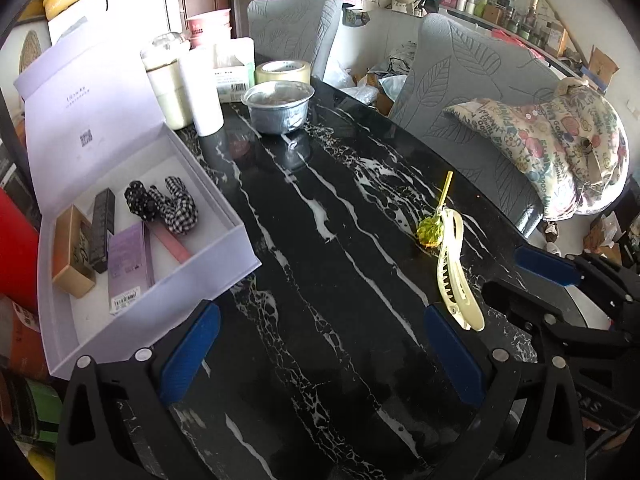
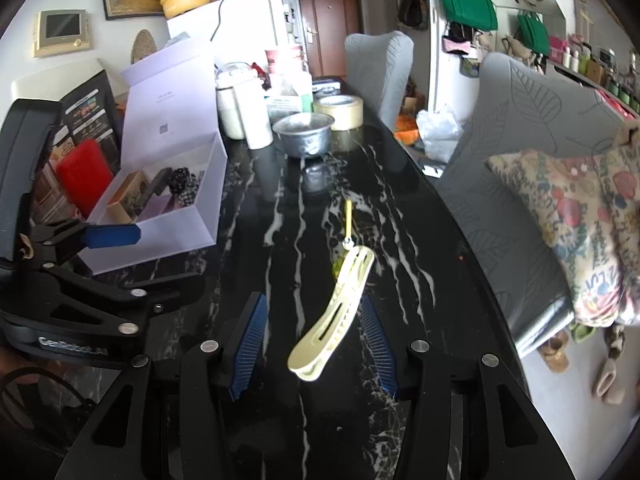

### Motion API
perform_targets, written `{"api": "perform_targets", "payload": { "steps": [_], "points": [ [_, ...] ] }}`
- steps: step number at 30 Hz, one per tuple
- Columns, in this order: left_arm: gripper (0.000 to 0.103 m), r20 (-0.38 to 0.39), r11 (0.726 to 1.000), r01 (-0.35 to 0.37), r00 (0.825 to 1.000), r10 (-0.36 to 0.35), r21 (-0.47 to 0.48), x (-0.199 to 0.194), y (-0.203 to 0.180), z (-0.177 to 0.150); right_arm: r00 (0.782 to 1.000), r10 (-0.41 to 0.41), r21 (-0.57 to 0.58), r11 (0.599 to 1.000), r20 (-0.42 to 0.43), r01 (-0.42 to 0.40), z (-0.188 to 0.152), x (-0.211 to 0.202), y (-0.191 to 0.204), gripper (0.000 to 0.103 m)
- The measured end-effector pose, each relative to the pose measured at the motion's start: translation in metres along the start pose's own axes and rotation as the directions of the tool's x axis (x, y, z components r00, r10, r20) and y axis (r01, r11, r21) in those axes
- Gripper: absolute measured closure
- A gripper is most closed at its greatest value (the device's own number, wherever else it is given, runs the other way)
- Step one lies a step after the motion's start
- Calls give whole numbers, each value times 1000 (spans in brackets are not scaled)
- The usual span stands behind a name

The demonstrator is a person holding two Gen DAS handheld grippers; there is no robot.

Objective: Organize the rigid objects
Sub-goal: 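Close the right tool on the cream claw hair clip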

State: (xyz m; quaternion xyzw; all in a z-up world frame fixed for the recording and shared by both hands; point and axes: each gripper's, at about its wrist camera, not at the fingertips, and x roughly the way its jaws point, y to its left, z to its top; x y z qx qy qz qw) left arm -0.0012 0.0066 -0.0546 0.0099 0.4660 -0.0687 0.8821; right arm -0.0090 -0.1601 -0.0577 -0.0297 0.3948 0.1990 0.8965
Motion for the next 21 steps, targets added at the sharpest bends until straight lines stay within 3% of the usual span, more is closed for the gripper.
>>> {"api": "perform_targets", "payload": {
  "steps": [11, 21],
  "points": [
    [0, -5, 1000, 31, 1000, -31, -3, 9, 4, -10, 996, -17, 15, 1000, -93, 18, -8, 44, -7, 54],
    [0, -5, 999, 36, 999, -36, 1, 18, 4, -4, 992, -36, 19, 999, -123, 38, -14, 65, -7, 55]
  ]
}}
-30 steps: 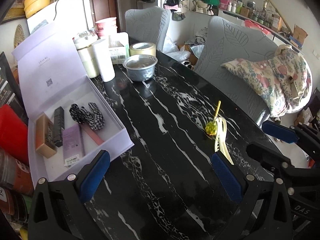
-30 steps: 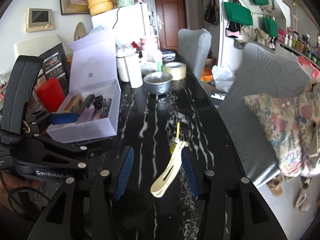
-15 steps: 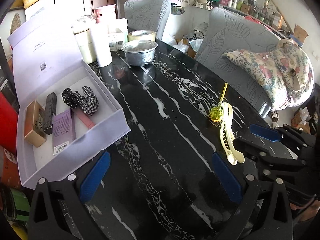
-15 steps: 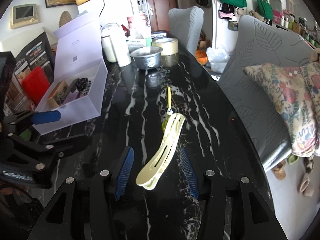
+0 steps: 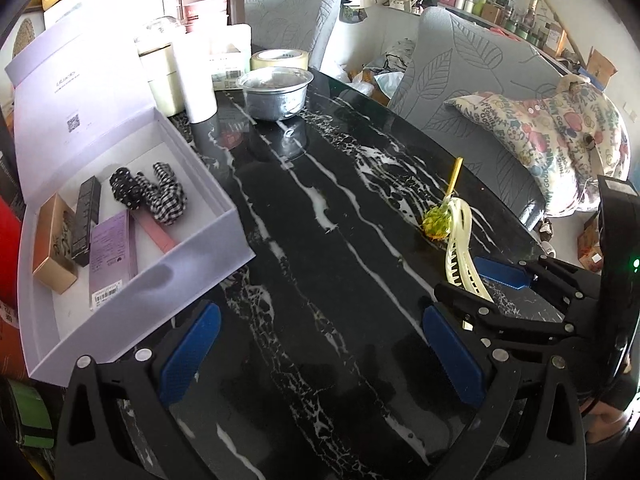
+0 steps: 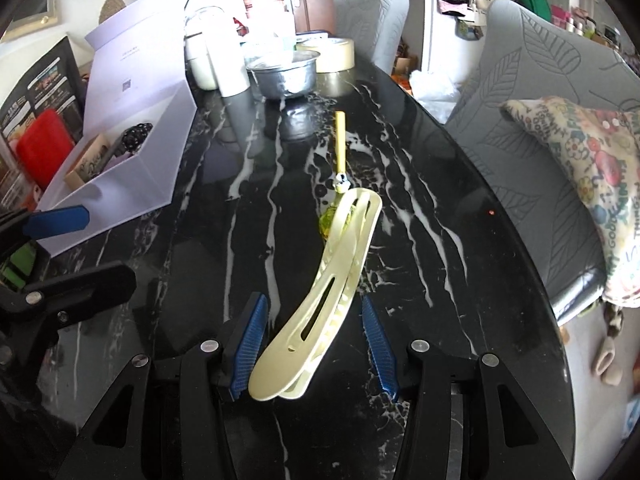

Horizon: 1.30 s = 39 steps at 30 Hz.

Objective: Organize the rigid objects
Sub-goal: 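Close the right tool on the cream claw hair clip, then close the left tool on the green pom-pom's yellow stick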

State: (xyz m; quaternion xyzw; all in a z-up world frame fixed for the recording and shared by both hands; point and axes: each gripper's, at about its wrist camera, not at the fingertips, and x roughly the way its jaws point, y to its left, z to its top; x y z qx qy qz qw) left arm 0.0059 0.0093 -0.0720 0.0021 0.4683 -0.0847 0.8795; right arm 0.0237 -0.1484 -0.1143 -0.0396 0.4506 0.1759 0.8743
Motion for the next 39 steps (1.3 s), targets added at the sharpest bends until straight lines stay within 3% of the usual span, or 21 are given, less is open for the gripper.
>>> {"api": "perform_targets", "payload": {
  "steps": [1, 3, 4, 11, 20, 25, 27, 34, 36, 39],
  "points": [
    [0, 2, 1000, 2, 1000, -2, 5, 1, -1, 1, 1000, -10, 1, 1000, 2, 10, 0, 0, 0, 58],
    [0, 12, 1000, 5, 1000, -6, 18, 3, -5, 4, 1000, -22, -1, 1000, 12, 22, -1, 0, -1, 80],
    [0, 20, 1000, 7, 1000, -7, 25, 3, -7, 6, 999, -29, -3, 1000, 16, 29, -2, -1, -2, 81],
    [0, 33, 996, 52, 998, -54, 74, 16, -26, 15, 1000, 7, 22, 1000, 26, -7, -10, -14, -18, 81],
    [0, -22, 987, 157, 987, -156, 24, 51, -41, 23, 999, -13, 78, 997, 46, 9, -17, -29, -46, 81],
    [9, -42, 982, 185, 982, -183, 31, 66, -48, 27, 999, -8, 85, 996, 46, 4, -19, -29, -52, 81],
    [18, -50, 981, 192, 980, -191, 32, 71, -51, 29, 999, -6, 88, 996, 46, 1, -18, -28, -55, 81],
    [25, -24, 977, 187, 982, -185, 99, 79, -68, 38, 998, -19, 95, 995, 54, 14, -16, -30, -65, 81],
    [32, -20, 975, 194, 981, -193, 112, 80, -72, 40, 998, -19, 101, 995, 54, 13, -16, -30, -67, 81],
    [35, -24, 972, 197, 980, -196, 124, 83, -77, 41, 999, -18, 110, 994, 50, 13, -17, -29, -70, 81]
  ]
}}
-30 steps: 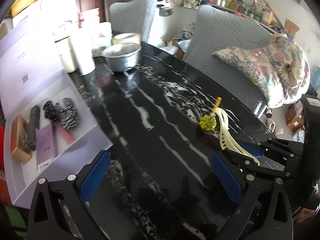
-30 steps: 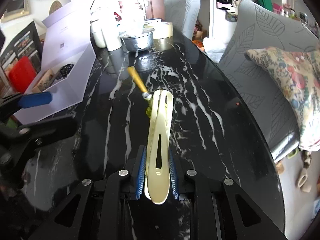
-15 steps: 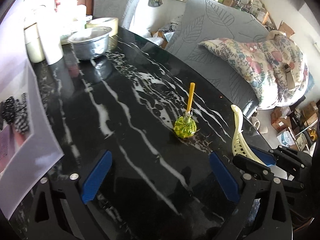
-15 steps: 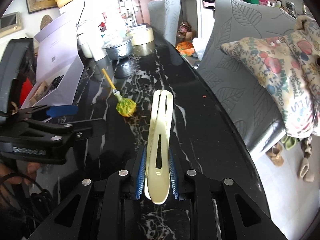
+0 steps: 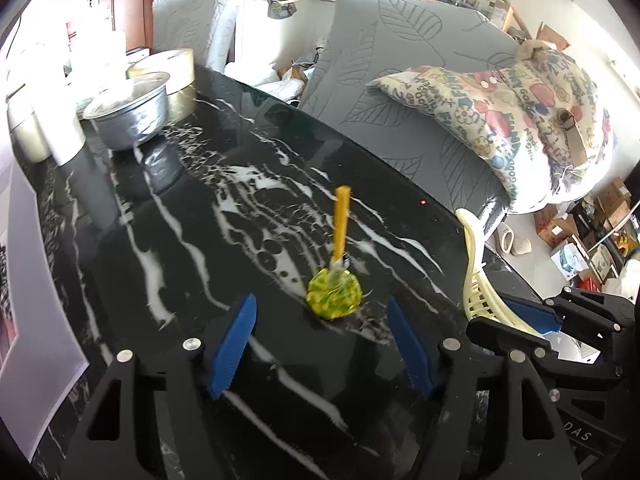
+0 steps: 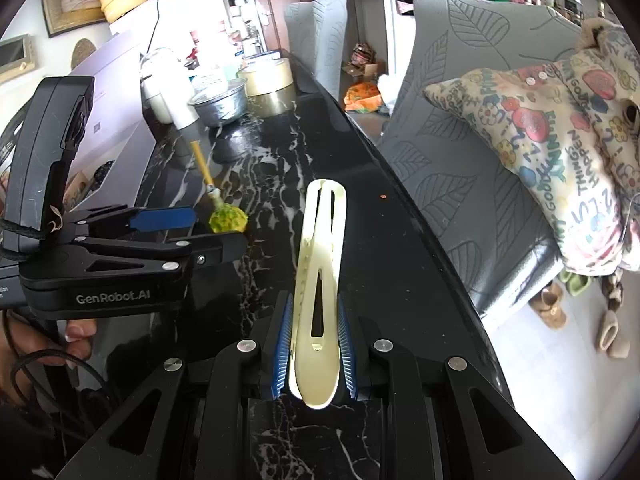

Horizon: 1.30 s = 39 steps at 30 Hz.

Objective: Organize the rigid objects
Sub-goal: 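Close the left tool on the green pom-pom's yellow stick, then carry the green pom-pom stick and cream clip with both tools toward the white box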

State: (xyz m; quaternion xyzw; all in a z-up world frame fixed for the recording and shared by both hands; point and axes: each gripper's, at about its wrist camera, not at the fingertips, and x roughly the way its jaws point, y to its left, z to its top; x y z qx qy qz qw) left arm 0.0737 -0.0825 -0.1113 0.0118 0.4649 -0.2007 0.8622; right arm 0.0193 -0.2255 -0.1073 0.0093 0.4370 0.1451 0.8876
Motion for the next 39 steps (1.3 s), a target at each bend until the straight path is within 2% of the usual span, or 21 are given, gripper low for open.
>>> {"api": "perform_targets", "payload": {
  "steps": [1, 3, 5, 7, 11, 15, 21, 31, 39],
  "points": [
    [36, 0, 1000, -3, 1000, 3, 3, 1, -2, 1, 1000, -1, 2, 1000, -2, 1, 0, 0, -1, 81],
    [47, 4, 1000, -9, 1000, 9, 10, 2, -5, 2, 1000, -1, 6, 1000, -5, 1, 0, 1, -2, 81],
    [48, 7, 1000, -11, 1000, 11, 14, 3, -7, 3, 1000, -2, 11, 1000, -6, 2, -1, 1, -4, 81],
    [54, 14, 1000, -17, 1000, 16, 24, 3, -10, 2, 1000, -3, 15, 1000, -8, 3, -1, 2, -5, 81],
    [76, 40, 993, -94, 995, 92, 68, 5, -18, 0, 1000, -8, 12, 1000, -14, 9, -1, 2, -4, 81],
    [76, 33, 995, -77, 997, 75, 55, 3, -17, -1, 1000, -5, 8, 1000, -5, 5, 0, -2, -3, 81],
    [76, 46, 993, -106, 993, 104, 42, -11, -16, -8, 1000, -10, -1, 1000, -7, 10, -1, -4, -1, 81],
    [76, 58, 994, -107, 993, 107, -5, -40, -10, -23, 1000, 12, -25, 1000, -6, -12, -5, -7, 14, 81],
    [76, 76, 988, -150, 985, 153, -47, -69, 2, -40, 999, 53, -73, 996, -2, -53, -10, -15, 37, 81]
  ]
}}
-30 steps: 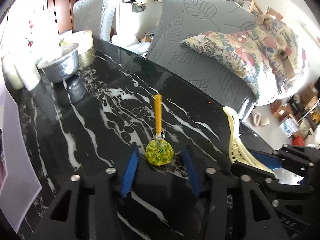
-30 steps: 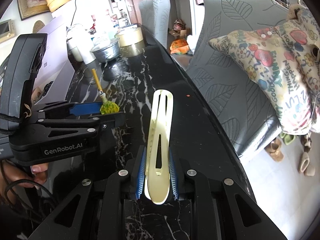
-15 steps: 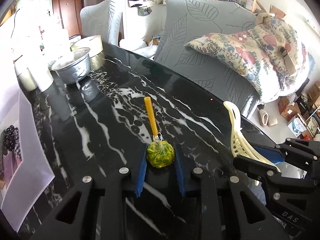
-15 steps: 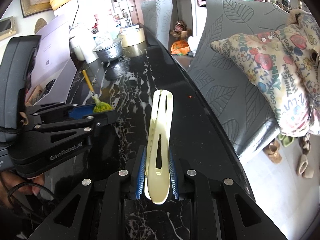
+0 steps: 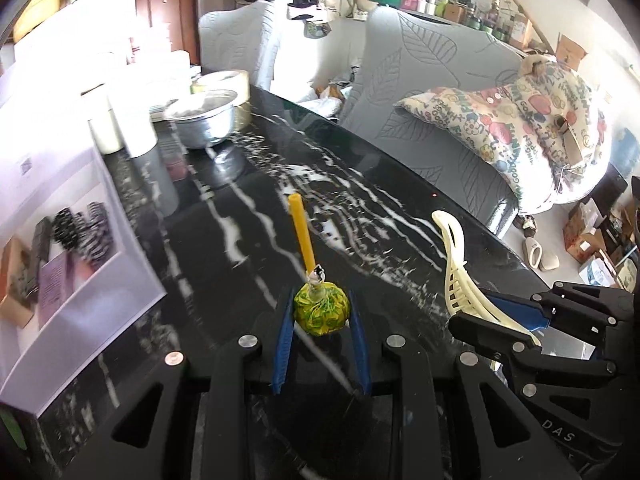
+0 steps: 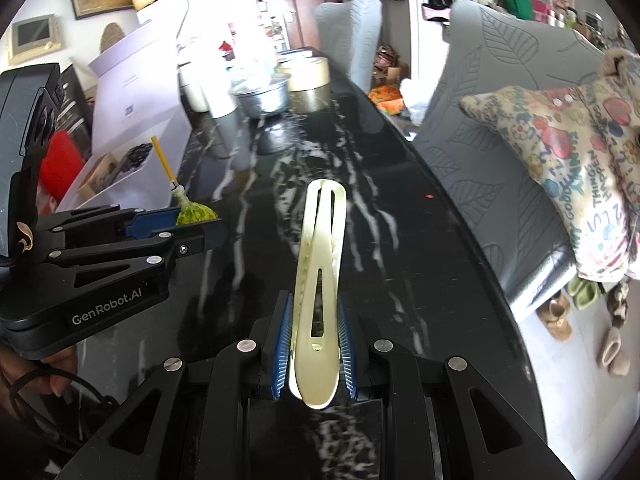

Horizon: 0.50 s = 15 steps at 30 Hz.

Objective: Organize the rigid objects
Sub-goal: 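Carry the green pom-pom stick and cream clip with both tools toward the white box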

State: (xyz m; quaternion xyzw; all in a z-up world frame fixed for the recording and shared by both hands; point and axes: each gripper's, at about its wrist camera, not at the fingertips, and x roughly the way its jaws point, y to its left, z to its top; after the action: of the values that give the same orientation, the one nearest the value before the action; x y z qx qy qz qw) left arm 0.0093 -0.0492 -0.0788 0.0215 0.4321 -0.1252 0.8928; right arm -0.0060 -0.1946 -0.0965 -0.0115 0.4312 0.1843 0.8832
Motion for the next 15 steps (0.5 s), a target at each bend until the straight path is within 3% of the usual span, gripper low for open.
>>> {"api": "perform_targets", "payload": {
  "steps": [15],
  "points": [
    [76, 53, 987, -119, 991, 126, -107, -57, 36, -39, 993, 120, -137, 983, -2, -120, -6, -4, 61, 81]
  ]
}}
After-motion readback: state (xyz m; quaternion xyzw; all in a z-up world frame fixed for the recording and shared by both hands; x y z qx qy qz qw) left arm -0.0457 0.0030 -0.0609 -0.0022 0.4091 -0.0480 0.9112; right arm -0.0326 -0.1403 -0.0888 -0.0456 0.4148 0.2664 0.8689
